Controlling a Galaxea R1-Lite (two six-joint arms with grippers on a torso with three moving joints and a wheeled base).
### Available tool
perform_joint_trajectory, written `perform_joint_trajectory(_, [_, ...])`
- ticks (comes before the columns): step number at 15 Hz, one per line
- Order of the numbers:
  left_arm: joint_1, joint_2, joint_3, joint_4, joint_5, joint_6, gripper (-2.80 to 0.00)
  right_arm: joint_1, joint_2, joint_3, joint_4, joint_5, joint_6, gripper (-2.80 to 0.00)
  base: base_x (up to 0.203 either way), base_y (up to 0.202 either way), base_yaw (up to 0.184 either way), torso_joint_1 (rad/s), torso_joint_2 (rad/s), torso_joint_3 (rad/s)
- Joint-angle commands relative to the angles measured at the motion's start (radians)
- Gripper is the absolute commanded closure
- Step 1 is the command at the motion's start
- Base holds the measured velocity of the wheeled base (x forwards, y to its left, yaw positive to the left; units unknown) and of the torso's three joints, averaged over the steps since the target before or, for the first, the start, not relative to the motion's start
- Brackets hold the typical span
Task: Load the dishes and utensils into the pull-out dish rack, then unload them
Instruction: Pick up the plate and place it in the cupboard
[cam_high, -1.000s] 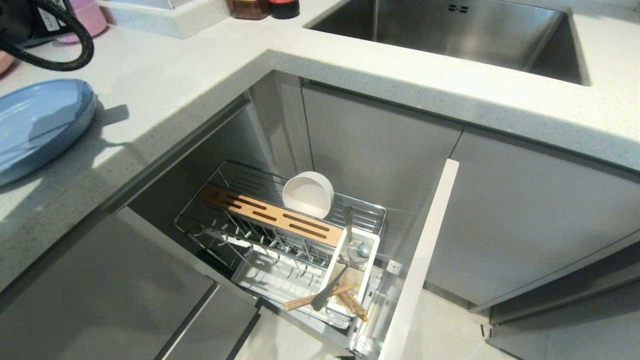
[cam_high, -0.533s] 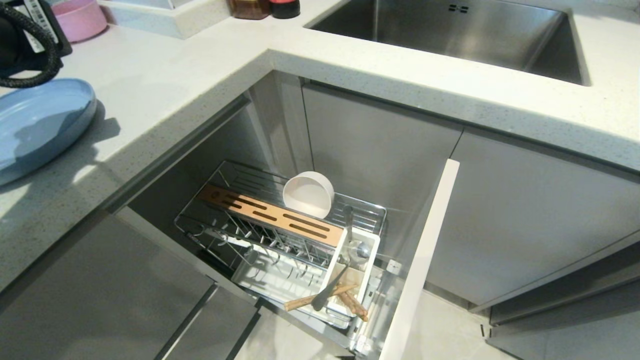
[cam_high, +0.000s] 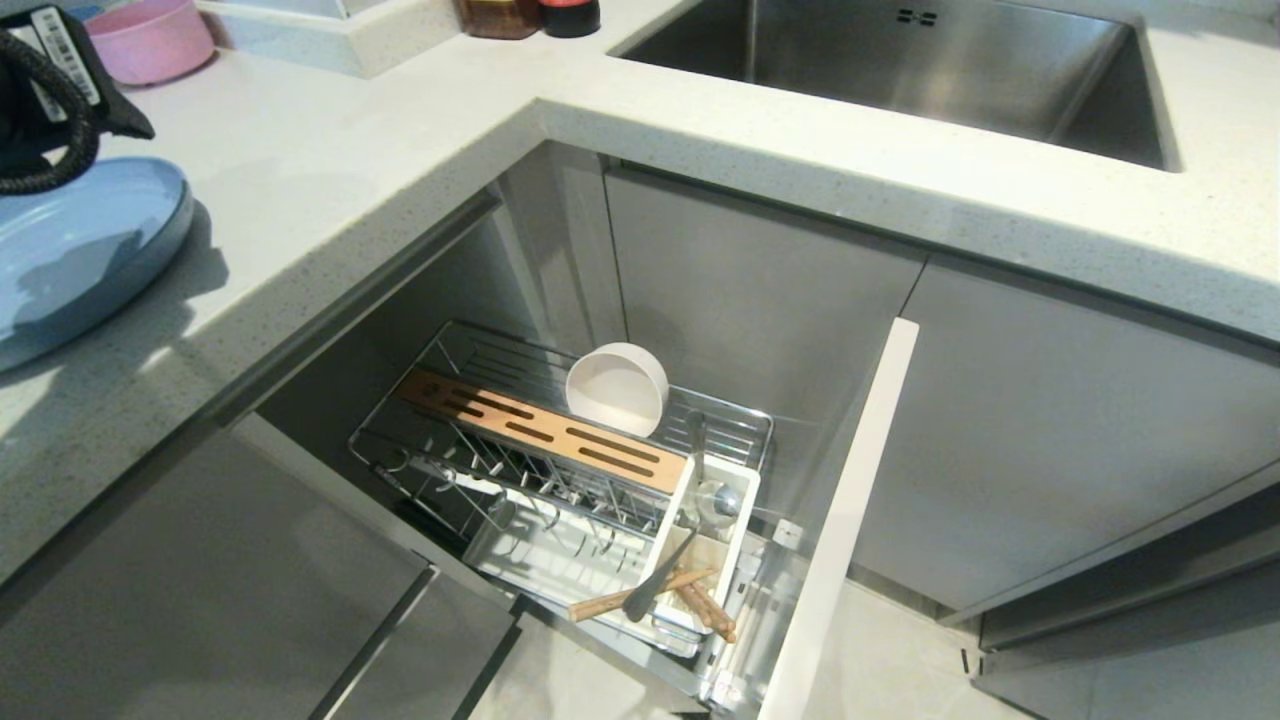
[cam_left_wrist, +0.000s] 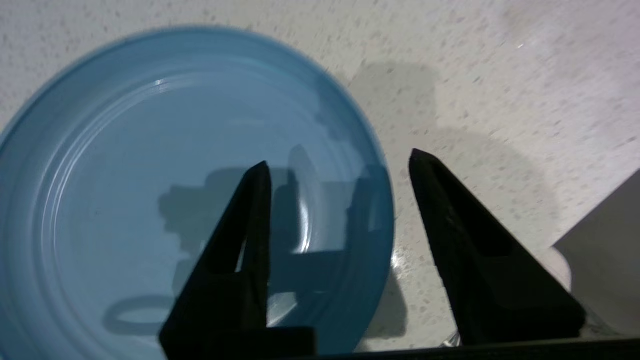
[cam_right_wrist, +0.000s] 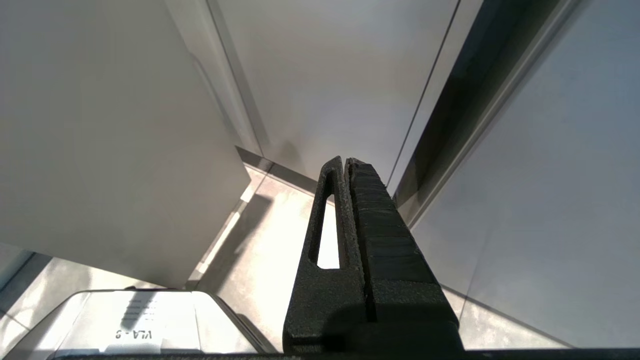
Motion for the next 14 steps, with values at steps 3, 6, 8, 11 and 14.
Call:
perform_joint_trajectory(3, [-0.001,0.046,0.000,0.068,0.004,-0.079,-2.80,0.000,0.001,0.001,0.000,0.000,0.000,0.00,0.000,0.000,0.000,0.000,0.00,0.000])
perform_joint_trajectory(6, [-0.001,0.070,0.000,0.073,0.003,-0.122,-2.80,0.000,0.001,0.002,0.000,0.000,0.000,0.00,0.000,0.000,0.000,0.000,0.00,0.000])
perform_joint_trajectory(8, [-0.001,0.077,-0.001,0.073,0.005,-0.127,-2.80,0.000,0.001,0.001,0.000,0.000,0.000,0.00,0.000,0.000,0.000,0.000,0.00,0.000])
perform_joint_trajectory(11, [0.000,0.085,-0.001,0.072,0.006,-0.138,-2.80,0.000,0.001,0.002,0.000,0.000,0.000,0.00,0.000,0.000,0.000,0.000,0.00,0.000])
perform_joint_trajectory(14, [0.002,0.094,-0.001,0.070,0.011,-0.142,-2.80,0.000,0.001,0.002,0.000,0.001,0.000,0.00,0.000,0.000,0.000,0.000,0.00,0.000])
